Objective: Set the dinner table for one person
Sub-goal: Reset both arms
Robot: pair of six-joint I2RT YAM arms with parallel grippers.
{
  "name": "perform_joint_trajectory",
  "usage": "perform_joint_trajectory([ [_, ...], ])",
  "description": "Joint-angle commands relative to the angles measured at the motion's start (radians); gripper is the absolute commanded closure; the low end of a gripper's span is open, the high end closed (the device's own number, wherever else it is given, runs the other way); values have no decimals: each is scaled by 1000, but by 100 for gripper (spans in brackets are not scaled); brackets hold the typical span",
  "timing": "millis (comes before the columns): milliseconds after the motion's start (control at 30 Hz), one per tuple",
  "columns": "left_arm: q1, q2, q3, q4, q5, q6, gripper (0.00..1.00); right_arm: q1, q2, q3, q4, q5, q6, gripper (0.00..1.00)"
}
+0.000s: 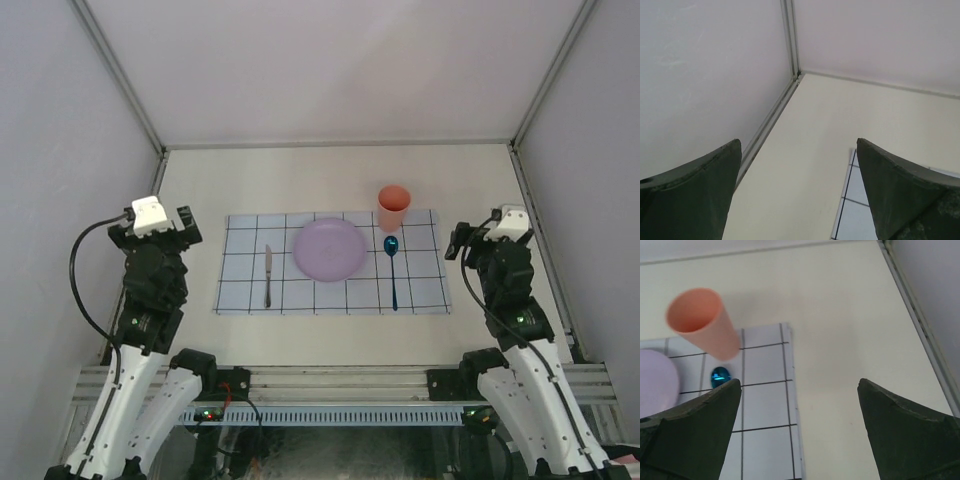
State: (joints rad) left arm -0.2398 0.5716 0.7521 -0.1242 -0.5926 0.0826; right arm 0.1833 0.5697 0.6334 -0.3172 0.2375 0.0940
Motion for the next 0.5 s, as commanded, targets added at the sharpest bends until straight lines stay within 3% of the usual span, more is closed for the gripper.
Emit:
perform_joint_trajectory([
  [0,2,-66,-101,92,-106,-62,0,-94,-91,-118,197,36,103,0],
  [233,3,-169,-301,90,-58,-165,0,-249,-342,-452,429,-181,67,0],
  [333,3,-210,-385,107,-40,-196,0,-296,-422,-455,263,-220,100,0],
  [467,3,-217,-424,89,-131,-163,0,-337,-500,-401,15,-281,88,0],
])
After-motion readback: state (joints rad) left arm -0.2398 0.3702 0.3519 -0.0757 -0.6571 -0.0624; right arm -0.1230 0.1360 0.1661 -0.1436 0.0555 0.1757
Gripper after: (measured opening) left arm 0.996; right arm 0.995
